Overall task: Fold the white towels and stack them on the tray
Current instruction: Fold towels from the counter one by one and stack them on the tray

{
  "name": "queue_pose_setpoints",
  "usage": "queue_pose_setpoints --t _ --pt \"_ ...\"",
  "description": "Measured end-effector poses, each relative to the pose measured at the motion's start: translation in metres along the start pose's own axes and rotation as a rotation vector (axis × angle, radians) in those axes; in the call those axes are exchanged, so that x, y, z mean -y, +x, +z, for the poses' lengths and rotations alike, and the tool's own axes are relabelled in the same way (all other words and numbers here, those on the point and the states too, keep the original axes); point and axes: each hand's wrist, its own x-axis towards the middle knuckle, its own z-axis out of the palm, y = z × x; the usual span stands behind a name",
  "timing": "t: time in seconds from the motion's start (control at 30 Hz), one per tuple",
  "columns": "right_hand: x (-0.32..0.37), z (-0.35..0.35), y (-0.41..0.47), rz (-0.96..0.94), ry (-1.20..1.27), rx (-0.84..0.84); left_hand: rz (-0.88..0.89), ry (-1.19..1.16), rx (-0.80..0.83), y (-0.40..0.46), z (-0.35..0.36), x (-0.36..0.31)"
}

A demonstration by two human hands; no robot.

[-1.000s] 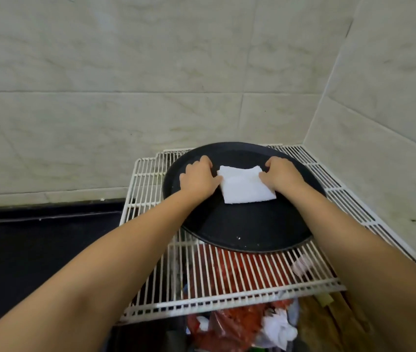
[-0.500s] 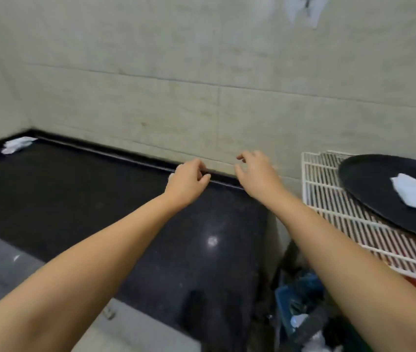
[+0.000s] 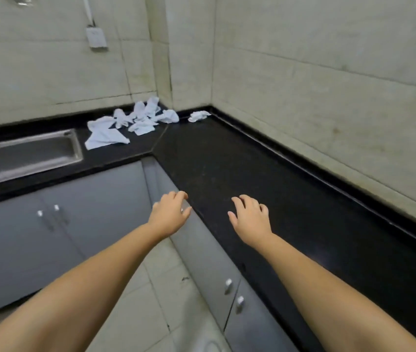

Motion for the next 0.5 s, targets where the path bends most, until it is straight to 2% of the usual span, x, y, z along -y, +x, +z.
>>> queue_pose_setpoints --t 0.5 --pt "0.115 0.063 0.298 -0.256 -0.08 0.143 -0.266 -0.023 0.061 0.212 -0.021 0.185"
